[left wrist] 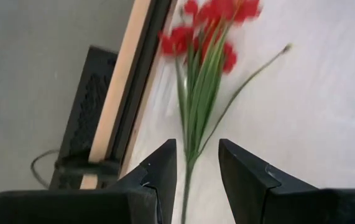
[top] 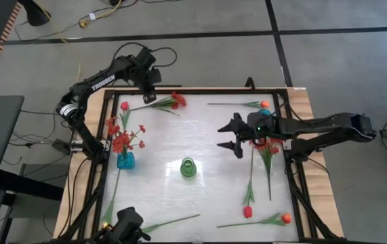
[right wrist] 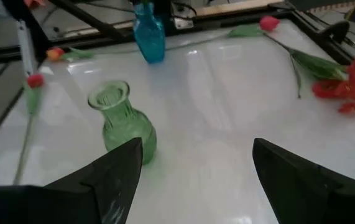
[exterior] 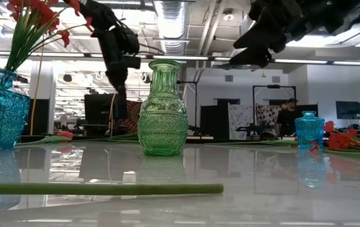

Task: Sort flowers into vase by color
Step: Put the top red flowers into the left blue vase

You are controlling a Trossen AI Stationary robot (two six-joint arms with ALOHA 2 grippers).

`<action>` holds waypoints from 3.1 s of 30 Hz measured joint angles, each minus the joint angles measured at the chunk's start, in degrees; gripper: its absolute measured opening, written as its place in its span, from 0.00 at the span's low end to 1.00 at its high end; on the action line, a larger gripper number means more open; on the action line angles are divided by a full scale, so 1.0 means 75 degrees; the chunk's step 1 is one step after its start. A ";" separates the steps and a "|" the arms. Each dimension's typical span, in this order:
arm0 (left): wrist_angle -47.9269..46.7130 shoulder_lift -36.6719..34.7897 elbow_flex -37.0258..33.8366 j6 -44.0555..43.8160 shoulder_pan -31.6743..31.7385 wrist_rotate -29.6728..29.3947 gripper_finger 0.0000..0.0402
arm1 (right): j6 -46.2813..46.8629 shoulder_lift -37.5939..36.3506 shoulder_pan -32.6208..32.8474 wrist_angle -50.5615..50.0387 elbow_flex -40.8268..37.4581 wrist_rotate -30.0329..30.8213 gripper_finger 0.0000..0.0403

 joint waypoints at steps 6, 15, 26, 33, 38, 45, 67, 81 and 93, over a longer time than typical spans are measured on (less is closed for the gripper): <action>0.0275 0.0000 -0.0619 0.0357 0.0053 -0.0137 0.27 | -0.0293 0.0109 0.0248 0.0234 -0.0015 0.0793 0.82; 0.1126 0.0000 -0.1871 0.0897 0.0039 -0.0202 0.27 | -0.0684 0.0114 0.0236 0.0202 -0.0015 0.0800 0.82; 0.2309 0.0000 -0.2809 0.1412 0.0053 -0.0429 0.27 | -0.0742 0.0114 0.0224 0.0205 -0.0015 0.0802 0.82; 0.2555 -0.0012 -0.3019 0.1482 0.0154 -0.0464 0.27 | -0.0742 0.0114 0.0132 0.0206 -0.0015 0.0800 0.82; 0.2782 -0.0011 -0.3260 0.1482 0.0375 -0.0474 0.27 | -0.0742 0.0117 0.0122 0.0203 -0.0015 0.0805 0.82; 0.2874 -0.0009 -0.3280 0.1471 0.0438 -0.0420 0.27 | -0.0836 0.0117 0.0122 0.0199 -0.0015 0.0805 0.82; 0.3004 0.0615 -0.3277 0.1560 0.0322 -0.1057 0.26 | -0.0920 0.0117 0.0128 0.0196 -0.0018 0.0805 0.82; 0.2867 0.0502 -0.3178 0.1367 0.0322 -0.0917 0.01 | -0.0920 0.0117 0.0128 0.0196 -0.0018 0.0802 0.82; 0.3032 -0.1646 -0.2257 0.0627 0.0316 0.0631 0.00 | -0.0920 0.0120 0.0128 0.0199 -0.0018 0.0802 0.82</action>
